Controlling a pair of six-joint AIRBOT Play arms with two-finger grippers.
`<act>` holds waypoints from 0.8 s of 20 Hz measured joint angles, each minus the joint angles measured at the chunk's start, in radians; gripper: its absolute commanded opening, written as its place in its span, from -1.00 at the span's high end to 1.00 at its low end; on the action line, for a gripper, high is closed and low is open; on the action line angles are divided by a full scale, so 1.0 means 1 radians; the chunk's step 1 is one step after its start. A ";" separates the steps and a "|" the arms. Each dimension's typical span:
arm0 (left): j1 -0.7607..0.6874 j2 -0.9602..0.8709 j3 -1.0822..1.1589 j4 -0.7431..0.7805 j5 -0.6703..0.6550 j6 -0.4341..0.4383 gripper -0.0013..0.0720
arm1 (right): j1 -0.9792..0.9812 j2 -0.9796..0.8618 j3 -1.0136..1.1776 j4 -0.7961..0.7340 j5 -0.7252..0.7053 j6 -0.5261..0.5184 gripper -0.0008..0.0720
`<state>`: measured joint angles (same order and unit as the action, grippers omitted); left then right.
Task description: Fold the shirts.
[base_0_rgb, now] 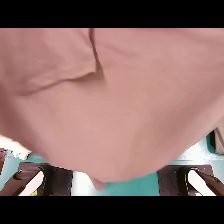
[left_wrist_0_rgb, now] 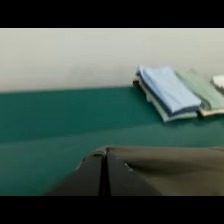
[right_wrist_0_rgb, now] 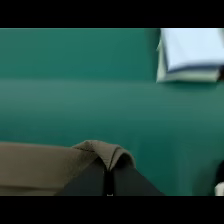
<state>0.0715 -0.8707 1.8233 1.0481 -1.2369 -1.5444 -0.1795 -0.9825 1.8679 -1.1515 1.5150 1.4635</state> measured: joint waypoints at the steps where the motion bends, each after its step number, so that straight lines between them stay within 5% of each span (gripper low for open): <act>1: 0.000 -0.034 -0.056 0.002 -0.015 0.000 0.89 | 0.023 -0.038 -0.047 -0.006 0.006 0.003 0.93; 8: 0.000 -0.405 -0.322 -0.011 0.013 0.040 0.90 | 0.122 -0.395 -0.272 -0.058 -0.064 0.034 0.93; 16: 0.000 -0.745 -0.216 -0.064 0.179 0.100 0.89 | 0.134 -0.734 -0.061 -0.066 -0.197 0.037 0.93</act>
<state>0.0719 -1.6154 1.6077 0.9840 -1.0580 -1.4445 -0.0460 -1.7168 1.8065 -1.2171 1.3178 1.5009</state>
